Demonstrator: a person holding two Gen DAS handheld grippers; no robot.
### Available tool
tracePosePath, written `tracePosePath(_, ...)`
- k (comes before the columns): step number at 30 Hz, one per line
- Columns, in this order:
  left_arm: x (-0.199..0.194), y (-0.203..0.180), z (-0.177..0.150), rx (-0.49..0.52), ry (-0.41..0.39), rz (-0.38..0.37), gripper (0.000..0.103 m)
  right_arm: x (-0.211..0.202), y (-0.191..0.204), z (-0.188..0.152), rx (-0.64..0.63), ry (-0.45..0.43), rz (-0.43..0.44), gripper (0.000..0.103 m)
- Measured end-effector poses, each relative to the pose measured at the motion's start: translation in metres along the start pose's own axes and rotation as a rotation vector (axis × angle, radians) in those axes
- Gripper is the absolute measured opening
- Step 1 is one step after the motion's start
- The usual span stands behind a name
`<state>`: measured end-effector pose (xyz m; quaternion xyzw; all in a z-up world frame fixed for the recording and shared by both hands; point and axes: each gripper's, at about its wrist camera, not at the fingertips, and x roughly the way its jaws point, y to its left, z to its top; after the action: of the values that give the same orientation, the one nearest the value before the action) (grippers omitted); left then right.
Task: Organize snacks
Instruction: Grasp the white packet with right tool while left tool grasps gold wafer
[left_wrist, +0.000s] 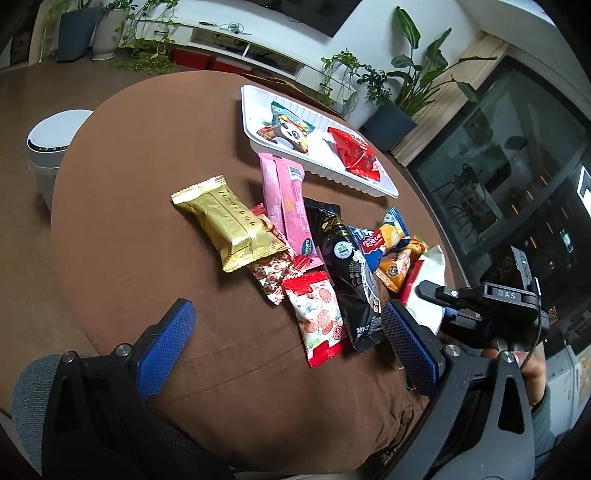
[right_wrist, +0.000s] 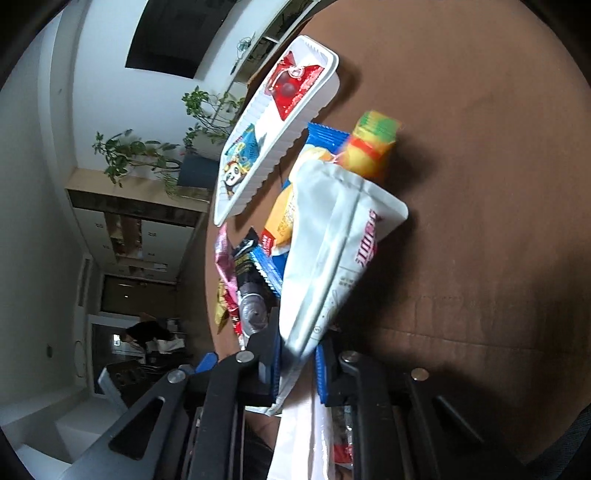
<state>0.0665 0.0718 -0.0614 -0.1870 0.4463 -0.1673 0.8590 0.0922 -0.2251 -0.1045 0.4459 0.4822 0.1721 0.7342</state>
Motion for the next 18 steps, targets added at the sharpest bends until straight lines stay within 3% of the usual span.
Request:
tracePosePath(6, 0.003, 0.004, 0.004, -0.024, -0.002, 0.031, 0.101, -0.006, 0.006, -0.002, -0.028, -0.021, 0.039, 0.015)
tracePosePath(18, 0.039, 0.008, 0.053, -0.022, 0.03, 0.254, 0.101, -0.01, 0.017, -0.003, -0.098, -0.047, 0.049, 0.015)
